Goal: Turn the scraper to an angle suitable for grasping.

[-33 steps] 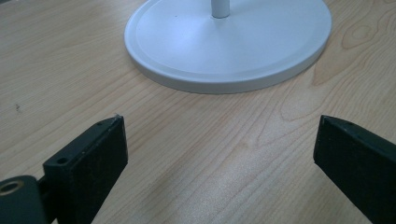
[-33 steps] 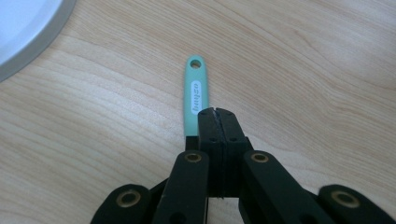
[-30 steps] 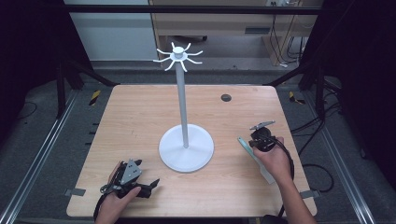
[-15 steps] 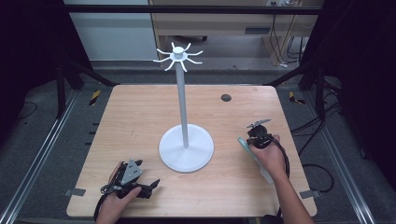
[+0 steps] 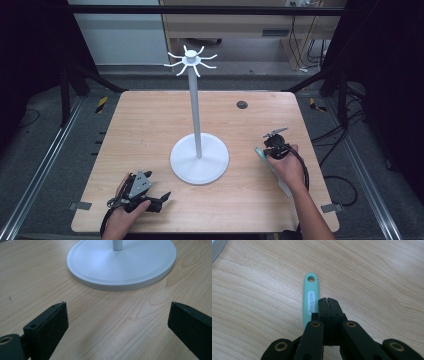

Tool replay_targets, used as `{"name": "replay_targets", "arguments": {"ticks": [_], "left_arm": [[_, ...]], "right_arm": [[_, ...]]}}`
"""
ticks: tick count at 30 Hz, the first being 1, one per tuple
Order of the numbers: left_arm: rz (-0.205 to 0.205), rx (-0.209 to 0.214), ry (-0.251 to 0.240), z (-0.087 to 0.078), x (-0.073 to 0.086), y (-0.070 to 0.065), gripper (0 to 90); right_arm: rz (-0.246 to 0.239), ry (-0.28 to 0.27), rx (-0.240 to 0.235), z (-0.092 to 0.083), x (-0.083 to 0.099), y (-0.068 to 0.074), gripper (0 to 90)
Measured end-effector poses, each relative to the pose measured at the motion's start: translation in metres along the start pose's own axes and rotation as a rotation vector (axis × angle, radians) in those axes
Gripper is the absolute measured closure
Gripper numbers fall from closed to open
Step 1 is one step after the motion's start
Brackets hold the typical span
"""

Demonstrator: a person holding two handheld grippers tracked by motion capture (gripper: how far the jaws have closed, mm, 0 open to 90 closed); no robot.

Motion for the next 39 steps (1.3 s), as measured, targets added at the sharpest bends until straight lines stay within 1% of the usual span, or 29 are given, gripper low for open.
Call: {"name": "replay_targets", "arguments": {"ticks": [3,6,9,11,12,13,14,15,16,18,19,20,22,24,25,29,32,35,36,37,39], "left_arm": [[0.002,0.000,-0.001,0.000,0.000,0.000,2.6],[0.004,0.000,0.001,0.000,0.000,0.000,2.5],[0.006,0.000,0.000,0.000,0.000,-0.001,2.5],[0.009,0.000,0.004,0.000,0.000,0.000,2.5],[0.009,0.000,0.004,0.000,0.000,0.000,2.5],[0.006,-0.002,0.001,0.000,0.000,0.000,2.5],[0.006,-0.005,0.002,0.000,0.000,0.001,2.5],[0.005,-0.010,0.000,-0.001,0.000,0.001,2.5],[0.005,-0.010,0.000,-0.001,0.000,0.001,2.5],[0.007,-0.012,-0.001,-0.001,0.000,0.003,2.5],[0.007,-0.013,0.000,-0.001,0.000,0.003,2.5],[0.007,-0.013,0.000,-0.001,0.000,0.003,2.5],[0.006,-0.013,-0.002,-0.001,-0.001,0.003,2.5],[0.009,-0.011,0.000,-0.001,0.000,0.002,2.5],[0.009,-0.011,0.000,-0.001,0.000,0.002,2.5],[0.008,-0.011,0.000,-0.001,0.000,0.003,2.5],[0.005,-0.012,-0.002,-0.002,0.000,0.003,2.5],[0.005,-0.013,-0.002,-0.002,-0.001,0.004,2.5],[0.005,-0.013,-0.001,-0.002,0.000,0.003,2.5],[0.006,-0.013,0.000,-0.002,0.000,0.003,2.5],[0.006,-0.012,0.000,-0.001,0.000,0.003,2.5]], "right_arm": [[0.004,0.001,-0.006,0.000,0.000,0.000,90.0],[0.010,0.002,-0.036,0.000,0.000,0.004,90.0],[-0.001,0.010,-0.062,-0.001,0.000,0.010,90.0],[-0.022,0.014,-0.068,-0.001,0.000,0.016,90.0],[-0.022,0.014,-0.068,-0.001,0.000,0.016,90.0],[-0.026,0.016,-0.078,-0.002,0.000,0.019,90.0],[-0.047,0.018,-0.090,-0.003,-0.001,0.025,90.0],[-0.057,0.020,-0.094,-0.004,-0.001,0.028,90.0],[-0.059,0.021,-0.110,-0.005,-0.002,0.033,90.0],[-0.089,0.029,-0.132,-0.006,-0.001,0.041,90.0],[-0.105,0.029,-0.129,-0.006,-0.001,0.043,90.0],[-0.103,0.016,-0.128,-0.007,-0.003,0.044,90.0],[-0.089,-0.014,-0.124,-0.009,-0.008,0.042,90.0],[-0.088,-0.008,-0.097,-0.007,-0.009,0.036,90.0],[-0.088,-0.008,-0.097,-0.007,-0.009,0.036,90.0],[-0.070,-0.005,-0.058,-0.002,-0.010,0.027,90.0],[-0.069,0.012,-0.059,0.002,-0.009,0.024,90.0],[-0.065,0.019,-0.061,0.004,-0.008,0.026,90.0],[-0.068,0.022,-0.069,0.004,-0.008,0.027,90.0],[-0.072,0.024,-0.066,0.005,-0.008,0.027,90.0],[-0.065,0.028,-0.094,0.004,-0.007,0.031,90.0]]}}
Point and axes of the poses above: each handheld gripper's, and its own axes: z roughly forward along the jaws, x roughly out of its underside, y roughly to its left, the point moved 9 cm from there along z, roughly forward along the jaws, and after that the axes turned 7 degrees about -x, right-handed, at the moved point
